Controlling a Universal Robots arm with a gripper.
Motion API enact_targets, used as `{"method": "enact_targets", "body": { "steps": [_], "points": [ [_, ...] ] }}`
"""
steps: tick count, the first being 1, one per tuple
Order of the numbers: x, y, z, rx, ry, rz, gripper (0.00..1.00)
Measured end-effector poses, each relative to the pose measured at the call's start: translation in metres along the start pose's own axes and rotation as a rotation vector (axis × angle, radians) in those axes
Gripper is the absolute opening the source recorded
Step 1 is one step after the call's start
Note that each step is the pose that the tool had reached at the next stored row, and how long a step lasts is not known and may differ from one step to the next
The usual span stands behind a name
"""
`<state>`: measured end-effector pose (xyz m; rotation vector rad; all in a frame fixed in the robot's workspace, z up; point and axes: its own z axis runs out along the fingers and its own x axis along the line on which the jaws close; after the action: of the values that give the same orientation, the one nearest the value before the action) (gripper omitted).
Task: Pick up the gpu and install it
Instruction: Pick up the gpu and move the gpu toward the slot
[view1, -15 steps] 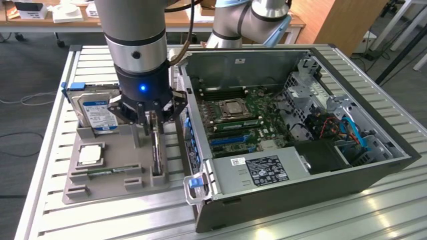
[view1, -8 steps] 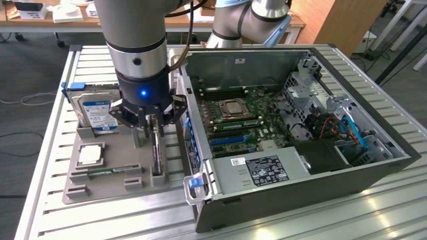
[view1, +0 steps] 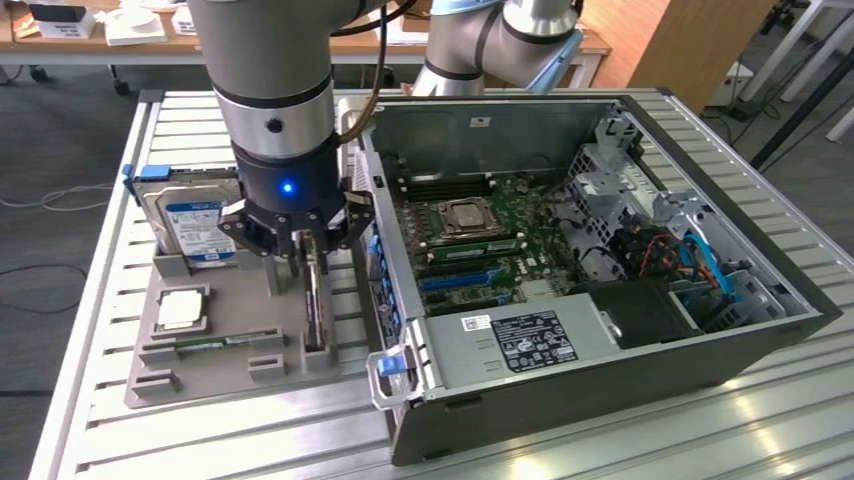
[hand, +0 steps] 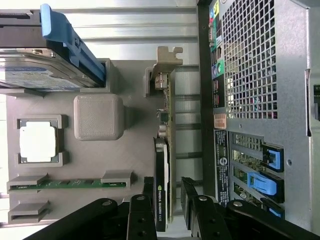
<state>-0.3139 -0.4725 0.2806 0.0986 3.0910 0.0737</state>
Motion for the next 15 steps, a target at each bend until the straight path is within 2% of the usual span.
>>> {"method": "enact_targets", "body": {
  "steps": [10,15],
  "points": [
    [0.000,-0.0007,0.0129,0.0010,0.0003,0.000,0.36],
    [0.000,-0.0009,0.0174,0.0064,0.0000,0.000,0.36]
  ]
}}
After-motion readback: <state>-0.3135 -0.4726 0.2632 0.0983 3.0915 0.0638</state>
